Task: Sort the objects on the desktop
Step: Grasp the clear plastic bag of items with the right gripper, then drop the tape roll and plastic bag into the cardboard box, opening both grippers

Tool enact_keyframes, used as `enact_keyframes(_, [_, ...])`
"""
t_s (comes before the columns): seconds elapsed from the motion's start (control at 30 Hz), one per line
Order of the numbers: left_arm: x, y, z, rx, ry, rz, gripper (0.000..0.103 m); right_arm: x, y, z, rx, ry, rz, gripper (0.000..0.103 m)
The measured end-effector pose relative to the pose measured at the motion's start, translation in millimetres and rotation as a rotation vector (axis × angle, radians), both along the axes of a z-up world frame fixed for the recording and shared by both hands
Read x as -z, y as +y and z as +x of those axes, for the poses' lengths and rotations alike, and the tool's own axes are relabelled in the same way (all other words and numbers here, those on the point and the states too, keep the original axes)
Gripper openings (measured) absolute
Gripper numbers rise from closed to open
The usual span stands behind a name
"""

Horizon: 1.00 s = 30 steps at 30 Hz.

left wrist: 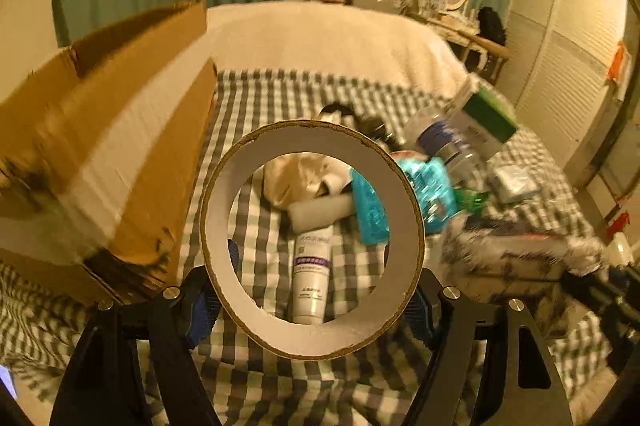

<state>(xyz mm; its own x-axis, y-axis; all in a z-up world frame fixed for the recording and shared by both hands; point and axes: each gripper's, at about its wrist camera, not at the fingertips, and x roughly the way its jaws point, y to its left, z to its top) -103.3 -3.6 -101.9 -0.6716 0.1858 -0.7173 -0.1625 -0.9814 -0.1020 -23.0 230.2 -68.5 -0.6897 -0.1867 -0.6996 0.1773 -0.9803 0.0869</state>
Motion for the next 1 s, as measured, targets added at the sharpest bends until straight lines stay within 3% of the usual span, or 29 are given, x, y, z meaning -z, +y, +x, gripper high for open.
enact_keyframes(0.23, [-50,-27,12,0.002,0.089,0.032,0.077,-35,-24,12,-0.005,0.016,0.01,0.025])
enact_keyframes(0.4, [-101,-68,13,-0.056,0.176,0.066,0.077,-94,-58,10,-0.061,0.119,0.038,0.025])
enact_keyframes(0.63, [-148,-131,-5,-0.185,0.251,0.036,0.077,-164,-122,-9,-0.158,0.255,0.044,0.025])
enact_keyframes(0.8, [-149,-170,-25,-0.276,0.248,-0.021,0.077,-176,-166,-40,-0.21,0.279,-0.002,0.025])
enact_keyframes(1.0, [-110,-200,-43,-0.357,0.176,-0.032,0.077,-150,-218,-87,-0.24,0.222,-0.011,0.025])
